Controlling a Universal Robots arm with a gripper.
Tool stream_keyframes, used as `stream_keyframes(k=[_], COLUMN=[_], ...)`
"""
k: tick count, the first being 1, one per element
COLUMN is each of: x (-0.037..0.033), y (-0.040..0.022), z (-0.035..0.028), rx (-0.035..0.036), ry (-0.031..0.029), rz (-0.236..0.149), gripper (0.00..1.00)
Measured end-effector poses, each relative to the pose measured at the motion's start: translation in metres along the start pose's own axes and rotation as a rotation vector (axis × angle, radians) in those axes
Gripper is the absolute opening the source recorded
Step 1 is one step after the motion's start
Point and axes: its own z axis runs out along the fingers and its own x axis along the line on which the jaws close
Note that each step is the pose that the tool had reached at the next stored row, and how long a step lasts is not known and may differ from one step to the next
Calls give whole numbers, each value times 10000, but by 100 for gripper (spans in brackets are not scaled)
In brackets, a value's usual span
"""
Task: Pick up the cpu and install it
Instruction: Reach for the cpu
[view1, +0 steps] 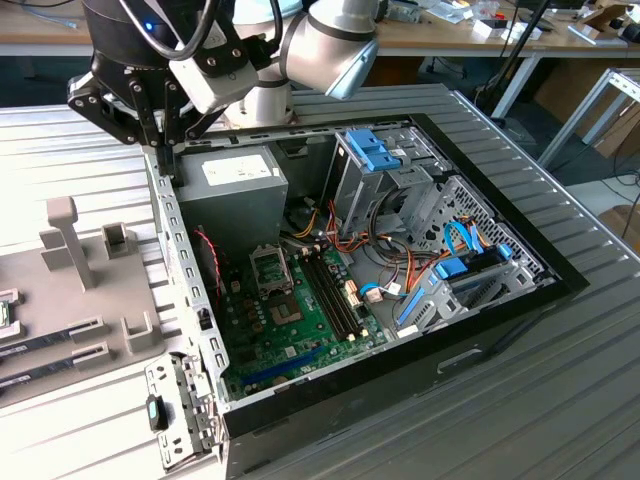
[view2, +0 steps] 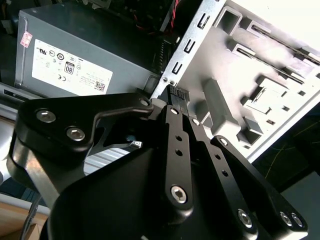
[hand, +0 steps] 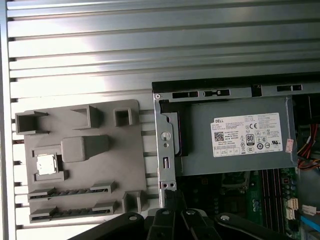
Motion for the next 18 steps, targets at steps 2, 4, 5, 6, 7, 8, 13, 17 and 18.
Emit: stream_keyframes(k=[2,4,5,6,7,8,13,17,18], x=[8,19,26,33,40,43,56,70,73], y=[0,-1,-2,-3,-3,-3,-4,-5,-5], z=[0,0,0,0,-1,-1,-1,-2,-2], rx=[0,0,-1,-1,-1,-1,0,0,-1], ry=[-1,-1,-1,-1,-1,-1,-1,-1,-2], rz=[-1,0,-1,-1,-1,-2,0,0,0], gripper=[11,11,11,11,11,11,11,11,11])
